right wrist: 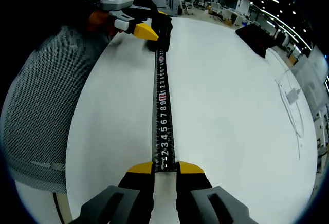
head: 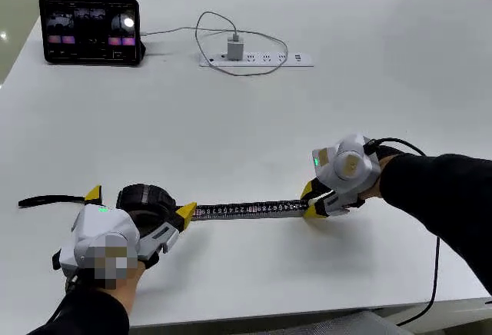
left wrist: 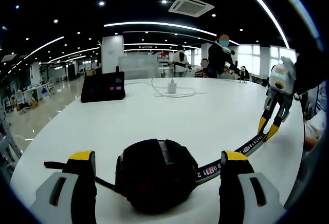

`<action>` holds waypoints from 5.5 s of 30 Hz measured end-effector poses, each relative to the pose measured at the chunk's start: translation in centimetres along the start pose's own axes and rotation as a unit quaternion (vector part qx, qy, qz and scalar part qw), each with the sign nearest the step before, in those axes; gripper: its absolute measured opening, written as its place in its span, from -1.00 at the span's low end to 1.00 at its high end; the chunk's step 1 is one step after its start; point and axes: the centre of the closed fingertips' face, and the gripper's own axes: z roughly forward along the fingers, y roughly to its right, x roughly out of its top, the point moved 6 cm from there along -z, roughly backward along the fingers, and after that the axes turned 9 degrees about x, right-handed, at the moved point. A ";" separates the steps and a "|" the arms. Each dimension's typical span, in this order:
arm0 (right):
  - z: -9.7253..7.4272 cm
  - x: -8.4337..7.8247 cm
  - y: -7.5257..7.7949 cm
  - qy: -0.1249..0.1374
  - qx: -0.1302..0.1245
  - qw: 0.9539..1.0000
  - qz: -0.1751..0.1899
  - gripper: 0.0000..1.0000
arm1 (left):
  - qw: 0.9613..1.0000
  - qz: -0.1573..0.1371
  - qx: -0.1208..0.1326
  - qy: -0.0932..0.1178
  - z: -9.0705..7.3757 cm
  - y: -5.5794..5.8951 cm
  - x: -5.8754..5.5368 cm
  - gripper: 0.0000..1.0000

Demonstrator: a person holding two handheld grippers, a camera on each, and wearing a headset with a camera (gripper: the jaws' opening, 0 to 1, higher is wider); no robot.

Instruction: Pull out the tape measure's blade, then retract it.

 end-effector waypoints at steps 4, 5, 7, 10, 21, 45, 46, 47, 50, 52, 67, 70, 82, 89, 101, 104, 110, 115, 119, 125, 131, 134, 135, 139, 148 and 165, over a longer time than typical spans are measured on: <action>0.1 0.0 0.1 -0.001 0.002 1.000 0.008 -0.76 | 1.000 -0.015 0.012 -0.003 -0.1 -0.4 0.1 0.98; 0.1 0.1 0.2 -0.003 0.004 1.000 0.011 -0.76 | 1.000 -0.019 0.014 -0.004 0.0 -0.5 0.1 0.98; 0.1 0.2 0.2 -0.010 0.007 1.000 0.013 -0.77 | 1.000 -0.017 0.018 -0.005 0.0 -0.6 0.0 0.96; 0.1 0.2 0.3 -0.018 0.017 0.999 0.023 -0.78 | 1.000 -0.011 0.020 -0.009 0.1 -0.5 -0.1 0.92; 0.2 0.3 0.3 -0.026 0.016 0.999 0.023 -0.80 | 0.999 -0.028 0.014 -0.033 0.3 -0.2 -0.5 0.43; 0.2 0.7 0.6 -0.032 0.022 0.998 0.053 -0.81 | 0.998 -0.026 0.002 -0.055 0.4 -0.3 -0.8 0.21; 0.2 0.7 0.6 -0.032 0.022 0.998 0.051 -0.80 | 0.998 -0.027 0.002 -0.055 0.4 -0.3 -0.8 0.21; 0.2 0.8 0.6 -0.033 0.021 0.998 0.052 -0.80 | 0.998 -0.027 0.002 -0.056 0.4 -0.3 -0.8 0.21; 0.3 0.9 0.6 -0.035 0.019 0.998 0.050 -0.80 | 0.998 -0.027 0.002 -0.055 0.4 -0.3 -0.8 0.22; 0.3 0.9 0.6 -0.035 0.019 0.998 0.050 -0.80 | 0.998 -0.026 0.002 -0.054 0.5 -0.3 -0.8 0.22; 0.6 1.5 0.7 -0.046 0.019 0.997 0.052 -0.79 | 0.998 -0.023 -0.001 -0.058 0.5 -0.4 -0.8 0.22; 0.6 1.6 0.7 -0.048 0.020 0.997 0.055 -0.79 | 0.998 -0.023 -0.002 -0.059 0.5 -0.4 -0.9 0.22; 0.7 1.8 0.6 -0.048 0.014 0.997 0.059 -0.80 | 0.998 -0.022 -0.001 -0.060 0.5 -0.4 -0.9 0.22; 0.8 2.1 0.5 -0.056 0.011 0.997 0.048 -0.80 | 0.998 -0.021 -0.001 -0.063 0.5 -0.4 -0.8 0.22; 1.0 2.4 0.5 -0.046 0.010 0.997 0.058 -0.80 | 0.998 -0.021 -0.003 -0.066 0.5 -0.4 -0.8 0.22; 1.0 2.5 0.5 -0.044 0.010 0.997 0.061 -0.80 | 0.998 -0.020 -0.003 -0.067 0.5 -0.4 -0.8 0.22; 1.2 2.8 0.5 -0.045 0.007 0.997 0.060 -0.80 | 0.998 -0.020 -0.004 -0.066 0.5 -0.3 -0.9 0.22; 1.3 3.0 0.4 -0.049 0.006 0.997 0.052 -0.79 | 0.998 -0.019 -0.004 -0.067 0.5 -0.4 -0.9 0.22; 1.3 3.0 0.5 -0.047 0.006 0.998 0.053 -0.79 | 0.998 -0.018 -0.005 -0.066 0.5 -0.4 -0.9 0.22; 1.4 3.2 0.5 -0.042 0.006 0.998 0.054 -0.79 | 0.997 -0.018 -0.006 -0.071 0.5 -0.4 -0.9 0.22; 1.6 3.5 0.6 -0.044 0.009 0.998 0.052 -0.79 | 0.998 -0.014 -0.007 -0.068 0.5 -0.4 -0.9 0.22; 1.6 3.6 0.7 -0.044 0.010 0.997 0.056 -0.79 | 0.997 -0.012 -0.008 -0.073 0.6 -0.4 -0.9 0.21; 1.7 3.6 0.6 -0.045 0.010 0.997 0.054 -0.79 | 0.997 -0.012 -0.008 -0.072 0.6 -0.4 -0.9 0.21; 1.7 3.8 0.5 -0.046 0.008 0.998 0.049 -0.79 | 0.998 -0.014 -0.010 -0.067 0.5 -0.4 -1.0 0.21; 1.9 4.1 0.6 -0.051 0.007 0.997 0.050 -0.79 | 0.997 -0.013 -0.010 -0.071 0.5 -0.4 -1.0 0.21; 2.2 4.6 0.5 -0.048 0.005 0.997 0.054 -0.79 | 0.997 -0.012 -0.009 -0.074 0.5 -0.4 -0.9 0.21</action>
